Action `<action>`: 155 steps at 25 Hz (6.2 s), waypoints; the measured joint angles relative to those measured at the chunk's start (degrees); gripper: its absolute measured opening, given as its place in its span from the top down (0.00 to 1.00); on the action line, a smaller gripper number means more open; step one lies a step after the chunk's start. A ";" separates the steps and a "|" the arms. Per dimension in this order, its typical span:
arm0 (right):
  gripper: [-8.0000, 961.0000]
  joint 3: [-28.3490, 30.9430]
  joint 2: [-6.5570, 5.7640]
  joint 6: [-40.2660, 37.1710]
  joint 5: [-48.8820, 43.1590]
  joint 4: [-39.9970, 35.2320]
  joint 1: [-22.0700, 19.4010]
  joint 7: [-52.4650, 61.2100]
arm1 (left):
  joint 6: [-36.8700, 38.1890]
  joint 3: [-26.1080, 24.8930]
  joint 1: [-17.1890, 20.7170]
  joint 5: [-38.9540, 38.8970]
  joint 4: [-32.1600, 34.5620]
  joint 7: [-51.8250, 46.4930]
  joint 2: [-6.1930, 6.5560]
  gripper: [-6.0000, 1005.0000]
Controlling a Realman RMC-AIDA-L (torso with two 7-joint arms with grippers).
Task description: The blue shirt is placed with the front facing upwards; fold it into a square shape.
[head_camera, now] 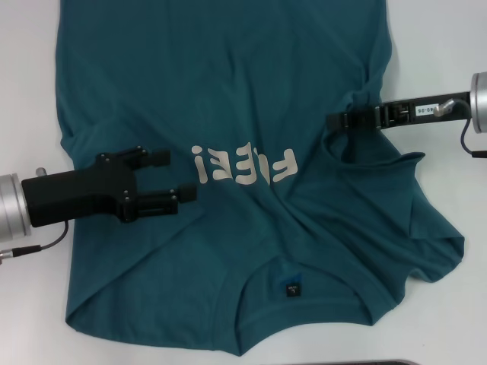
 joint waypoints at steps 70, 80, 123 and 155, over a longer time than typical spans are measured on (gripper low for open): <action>0.25 1.64 -3.73 2.83 -1.21 -0.12 -8.91 1.15 | -0.06 0.35 -0.23 -0.12 0.09 0.00 -0.44 0.10; 0.37 1.28 -3.20 2.83 -1.25 -0.06 -8.12 1.18 | -0.06 0.07 -0.09 0.03 0.09 0.00 -0.33 0.10; 0.72 -1.58 -0.38 -8.03 1.04 -0.33 -4.08 -2.58 | -0.14 0.01 0.14 -0.42 0.09 0.62 -0.44 0.10; 0.04 7.98 -0.92 -14.37 14.65 3.12 -14.09 -26.69 | 1.55 -0.26 -0.13 -0.82 -0.20 -0.97 -0.44 0.10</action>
